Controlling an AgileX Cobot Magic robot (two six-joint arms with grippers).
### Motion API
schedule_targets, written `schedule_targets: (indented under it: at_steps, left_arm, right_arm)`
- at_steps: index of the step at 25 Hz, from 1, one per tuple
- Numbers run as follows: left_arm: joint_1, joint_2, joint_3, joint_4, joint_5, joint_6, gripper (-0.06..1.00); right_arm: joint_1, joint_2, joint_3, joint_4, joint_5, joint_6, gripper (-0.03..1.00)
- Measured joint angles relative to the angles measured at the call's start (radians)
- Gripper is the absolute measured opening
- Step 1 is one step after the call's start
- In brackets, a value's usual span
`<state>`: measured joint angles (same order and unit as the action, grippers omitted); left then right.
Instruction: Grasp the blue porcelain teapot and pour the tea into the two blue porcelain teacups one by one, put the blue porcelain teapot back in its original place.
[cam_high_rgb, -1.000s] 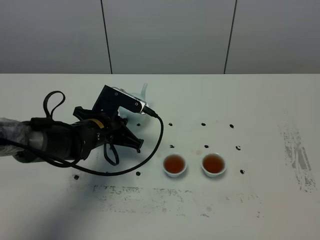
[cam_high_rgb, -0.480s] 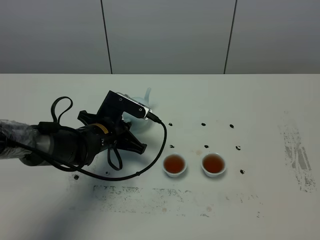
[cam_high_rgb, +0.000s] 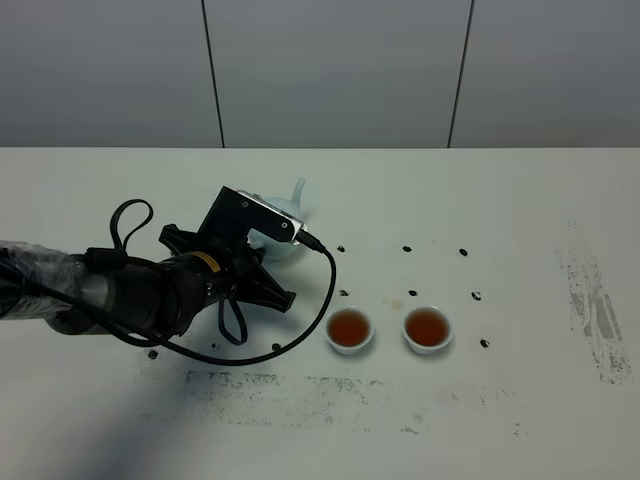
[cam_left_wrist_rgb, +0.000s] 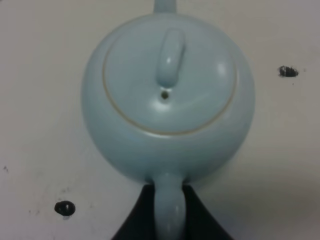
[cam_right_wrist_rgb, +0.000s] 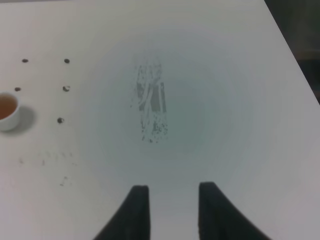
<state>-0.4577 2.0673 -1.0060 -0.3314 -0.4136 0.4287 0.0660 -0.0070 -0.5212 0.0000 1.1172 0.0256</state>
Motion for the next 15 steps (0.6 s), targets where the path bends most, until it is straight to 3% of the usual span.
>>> schedule_targets:
  at_steps: [15]
  left_arm:
    - [0.000, -0.002, 0.000, -0.016, -0.002, -0.017, 0.07]
  right_arm:
    - [0.000, 0.000, 0.000, 0.000, 0.000, -0.001, 0.23]
